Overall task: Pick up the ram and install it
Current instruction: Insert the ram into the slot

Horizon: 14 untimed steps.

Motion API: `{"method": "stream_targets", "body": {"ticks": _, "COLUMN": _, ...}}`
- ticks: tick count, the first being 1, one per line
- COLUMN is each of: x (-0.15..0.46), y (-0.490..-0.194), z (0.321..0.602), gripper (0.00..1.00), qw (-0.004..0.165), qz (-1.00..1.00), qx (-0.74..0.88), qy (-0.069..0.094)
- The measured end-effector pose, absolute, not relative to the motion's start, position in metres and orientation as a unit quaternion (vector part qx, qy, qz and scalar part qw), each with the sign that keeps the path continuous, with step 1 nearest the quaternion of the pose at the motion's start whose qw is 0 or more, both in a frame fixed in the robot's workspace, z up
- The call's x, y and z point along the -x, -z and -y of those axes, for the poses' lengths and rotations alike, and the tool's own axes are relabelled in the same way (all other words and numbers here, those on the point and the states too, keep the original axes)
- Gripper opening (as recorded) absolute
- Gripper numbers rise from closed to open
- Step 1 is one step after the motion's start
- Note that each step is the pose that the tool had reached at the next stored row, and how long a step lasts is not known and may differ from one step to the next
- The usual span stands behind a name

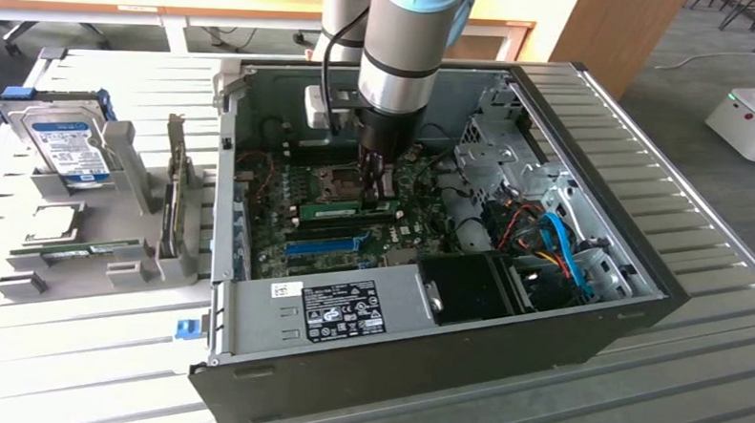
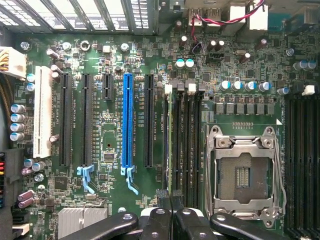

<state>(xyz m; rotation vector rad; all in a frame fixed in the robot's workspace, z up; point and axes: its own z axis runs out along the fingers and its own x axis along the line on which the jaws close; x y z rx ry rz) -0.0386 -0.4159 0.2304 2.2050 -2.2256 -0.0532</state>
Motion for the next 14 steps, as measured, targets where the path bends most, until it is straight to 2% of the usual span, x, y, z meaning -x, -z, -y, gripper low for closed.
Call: {"method": "stream_targets", "body": {"ticks": 14, "x": 0.0386, "y": -0.2291, "z": 0.417, "gripper": 0.12, "qw": 0.004, "qz": 0.711, "qx": -0.703, "qy": 0.017}}
